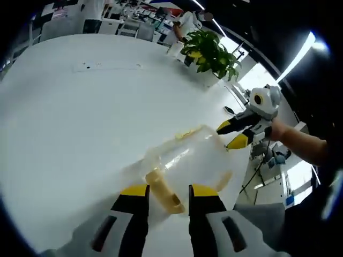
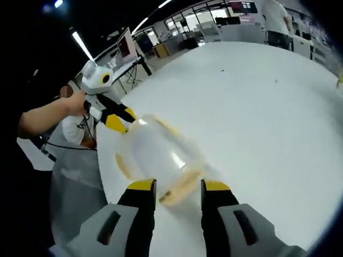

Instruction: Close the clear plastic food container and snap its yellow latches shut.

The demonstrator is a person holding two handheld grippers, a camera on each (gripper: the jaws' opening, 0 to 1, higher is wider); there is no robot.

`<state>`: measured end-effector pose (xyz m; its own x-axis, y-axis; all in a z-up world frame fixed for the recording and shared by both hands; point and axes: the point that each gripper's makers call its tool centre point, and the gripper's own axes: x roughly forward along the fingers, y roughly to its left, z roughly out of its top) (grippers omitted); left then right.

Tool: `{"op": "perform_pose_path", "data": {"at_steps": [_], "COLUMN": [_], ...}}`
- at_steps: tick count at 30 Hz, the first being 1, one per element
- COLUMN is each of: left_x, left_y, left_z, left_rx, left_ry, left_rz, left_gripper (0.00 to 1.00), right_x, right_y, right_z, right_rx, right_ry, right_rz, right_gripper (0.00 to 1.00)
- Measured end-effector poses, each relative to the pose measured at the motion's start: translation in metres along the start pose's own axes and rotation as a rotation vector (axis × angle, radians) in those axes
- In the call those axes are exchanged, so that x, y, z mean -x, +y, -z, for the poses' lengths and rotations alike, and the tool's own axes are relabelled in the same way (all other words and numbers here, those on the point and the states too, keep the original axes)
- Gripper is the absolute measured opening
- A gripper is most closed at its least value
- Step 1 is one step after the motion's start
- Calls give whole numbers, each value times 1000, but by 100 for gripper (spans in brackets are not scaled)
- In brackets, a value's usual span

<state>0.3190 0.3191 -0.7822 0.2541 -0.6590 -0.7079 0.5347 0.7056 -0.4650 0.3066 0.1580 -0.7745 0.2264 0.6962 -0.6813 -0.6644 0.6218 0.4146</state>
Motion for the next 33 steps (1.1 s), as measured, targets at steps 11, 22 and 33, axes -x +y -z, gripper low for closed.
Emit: {"op": "perform_pose_path", "data": {"at_steps": [11,22,33], "left_x": [-2,-10,-3], "left_y": [1,-8,-2], "left_z": [-3,-8,-1], "left_rx": [97,107,151], "left_ry": [-29,-27,-71], "left_rz": [-8,-35,-63], "left_gripper": [18,13,15], "right_x": [-2,-4,-3], "right_y": [-1,-2,2], "right_z": [4,-1,0], "right_rx": [-49,-144,-165], "right_ry": [11,-7,-53], "right_rz": [18,28,64], "right_gripper": [20,14,15]}}
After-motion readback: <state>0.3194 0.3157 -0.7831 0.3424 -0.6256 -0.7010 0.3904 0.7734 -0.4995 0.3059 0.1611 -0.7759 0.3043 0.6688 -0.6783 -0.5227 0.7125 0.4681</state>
